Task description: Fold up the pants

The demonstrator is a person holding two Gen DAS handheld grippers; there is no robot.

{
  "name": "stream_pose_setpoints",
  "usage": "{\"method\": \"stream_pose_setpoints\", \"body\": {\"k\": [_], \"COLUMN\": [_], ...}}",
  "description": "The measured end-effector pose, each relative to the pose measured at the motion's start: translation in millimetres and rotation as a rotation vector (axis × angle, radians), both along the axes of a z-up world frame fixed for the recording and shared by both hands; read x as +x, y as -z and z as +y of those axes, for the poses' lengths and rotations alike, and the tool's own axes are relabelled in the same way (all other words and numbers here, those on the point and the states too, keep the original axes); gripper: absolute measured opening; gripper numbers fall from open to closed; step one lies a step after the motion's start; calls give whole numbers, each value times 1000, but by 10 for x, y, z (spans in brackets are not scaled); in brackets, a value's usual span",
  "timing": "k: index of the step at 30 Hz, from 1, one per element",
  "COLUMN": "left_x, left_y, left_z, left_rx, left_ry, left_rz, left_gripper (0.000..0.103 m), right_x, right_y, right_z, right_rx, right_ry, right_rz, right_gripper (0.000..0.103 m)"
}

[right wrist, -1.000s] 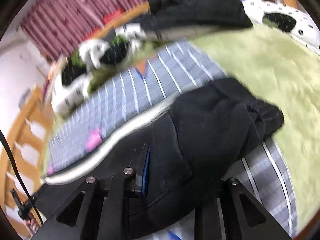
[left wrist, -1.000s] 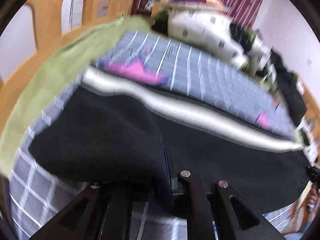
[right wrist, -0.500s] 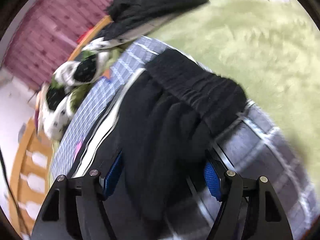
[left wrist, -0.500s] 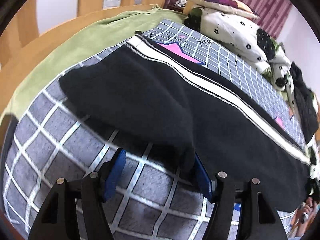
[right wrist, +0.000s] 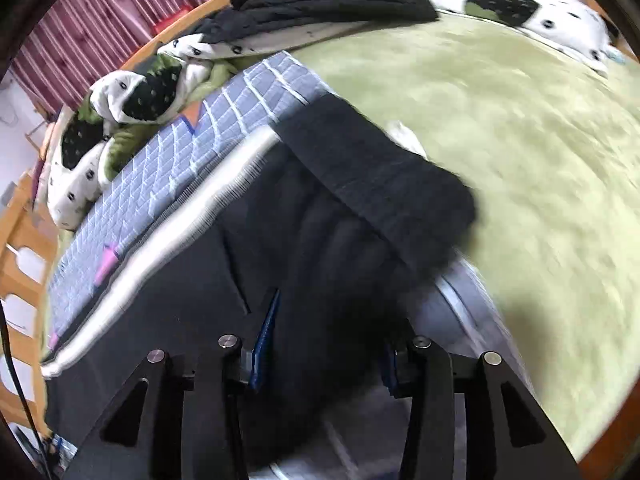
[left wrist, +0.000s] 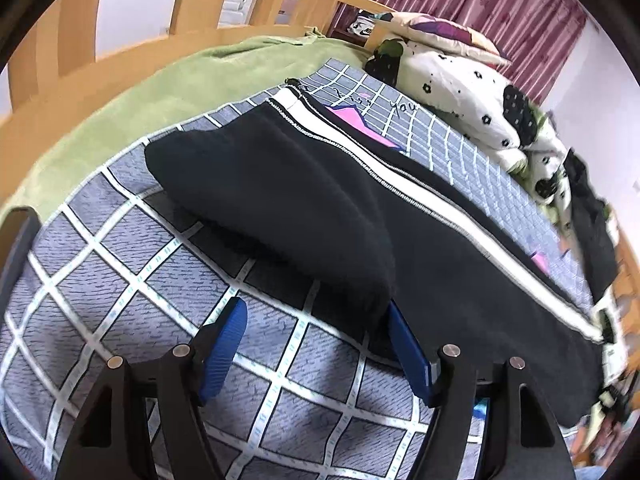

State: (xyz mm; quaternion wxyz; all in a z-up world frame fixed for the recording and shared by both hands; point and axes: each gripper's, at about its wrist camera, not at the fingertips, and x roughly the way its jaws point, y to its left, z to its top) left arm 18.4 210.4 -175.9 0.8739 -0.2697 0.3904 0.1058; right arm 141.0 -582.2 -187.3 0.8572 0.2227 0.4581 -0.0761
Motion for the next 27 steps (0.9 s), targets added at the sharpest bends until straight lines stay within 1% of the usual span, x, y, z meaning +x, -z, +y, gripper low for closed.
{"method": "stream_pose_setpoints", "body": {"k": [1, 2, 3, 4, 6, 8, 9, 10, 11, 12, 13, 14, 15, 16, 17, 18, 19, 20, 21, 22, 23, 24, 25, 26, 27], "left_x": [-22, -72, -98, -111, -60, 50, 145, 228, 289, 348, 409, 488, 524, 561, 553, 515, 466, 440, 453, 465, 482, 454, 395, 278, 194], "left_y": [-2, -15, -19, -12, 48, 130, 199, 254, 288, 291, 279, 227, 175, 111, 3, -79, -163, -233, -255, -236, -195, -156, -145, -167, -195], "left_z": [34, 95, 125, 176, 299, 438, 522, 583, 630, 656, 661, 680, 692, 717, 747, 764, 753, 714, 667, 643, 639, 666, 700, 755, 794], "left_rx": [-36, -70, -79, -95, -158, -224, -258, -288, -317, -323, -307, -249, -193, -168, -162, -146, -114, -65, -4, 45, 113, 174, 201, 203, 180], "left_ry": [1, -13, -24, -32, -42, -71, -84, -99, -116, -132, -142, -168, -179, -158, -140, -142, -137, -119, -94, -88, -114, -156, -182, -202, -197], "left_rz": [-25, -58, -71, -83, -104, -109, -92, -73, -76, -83, -67, -39, -30, -38, -69, -98, -130, -146, -122, -79, 2, 71, 90, 75, 42], "left_gripper": [70, 70, 70, 71, 73, 74, 74, 74, 74, 74, 68, 39, 29, 28, 27, 27, 27, 31, 34, 44, 55, 55, 52, 53, 53], "right_x": [-170, -272, -417, -549, -708, -846, -905, -944, -1008, -1015, -1025, -1013, -997, -975, -956, -923, -899, -875, -858, -842, -834, -816, -797, -766, -748], "right_y": [-34, -53, -101, -143, -211, -273, -292, -300, -303, -309, -307, -300, -303, -314, -322, -358, -378, -419, -481, -526, -551, -584, -588, -596, -599], "right_z": [-12, -23, -33, -42, -28, 27, 67, 107, 127, 169, 215, 261, 330, 409, 451, 545, 601, 675, 760, 819, 855, 919, 950, 1010, 1047], "right_rx": [-19, -31, -47, -43, -41, -70, -79, -77, -65, -50, -25, -13, -2, 0, -2, -12, -20, -30, -43, -53, -59, -64, -64, -65, -69], "right_ry": [10, 18, 32, 43, 60, 79, 86, 95, 103, 111, 118, 119, 114, 106, 99, 83, 77, 65, 45, 30, 22, 9, 2, -12, -21], "right_rz": [-18, -21, -23, -26, -16, -1, 0, 3, 3, 1, -6, -9, -11, -13, -16, -22, -25, -32, -45, -55, -61, -68, -68, -63, -61], "right_gripper": [51, 53, 54, 55, 55, 55, 55, 55, 55, 55, 55, 55, 55, 55, 55, 55, 55, 55, 55, 55, 55, 55, 55, 55, 55]}}
